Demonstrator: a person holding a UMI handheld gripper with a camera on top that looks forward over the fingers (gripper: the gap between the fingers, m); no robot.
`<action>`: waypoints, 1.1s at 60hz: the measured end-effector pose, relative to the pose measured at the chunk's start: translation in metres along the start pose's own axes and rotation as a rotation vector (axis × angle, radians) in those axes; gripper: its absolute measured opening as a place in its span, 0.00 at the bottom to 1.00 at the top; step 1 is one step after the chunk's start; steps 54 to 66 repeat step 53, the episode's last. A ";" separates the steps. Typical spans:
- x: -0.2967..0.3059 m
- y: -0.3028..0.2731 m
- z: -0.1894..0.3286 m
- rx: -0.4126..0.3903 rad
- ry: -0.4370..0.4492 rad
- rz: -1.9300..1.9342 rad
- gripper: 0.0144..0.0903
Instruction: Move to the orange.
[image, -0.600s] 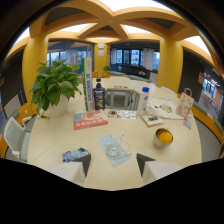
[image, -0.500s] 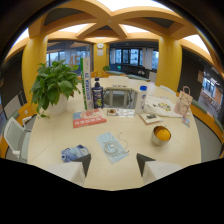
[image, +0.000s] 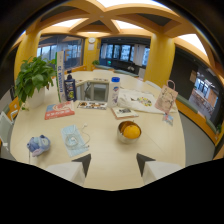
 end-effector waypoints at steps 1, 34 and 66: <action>0.004 -0.003 0.005 -0.002 0.001 -0.001 0.95; 0.073 -0.032 0.160 -0.045 -0.098 -0.049 0.95; 0.072 -0.029 0.169 -0.064 -0.116 -0.037 0.95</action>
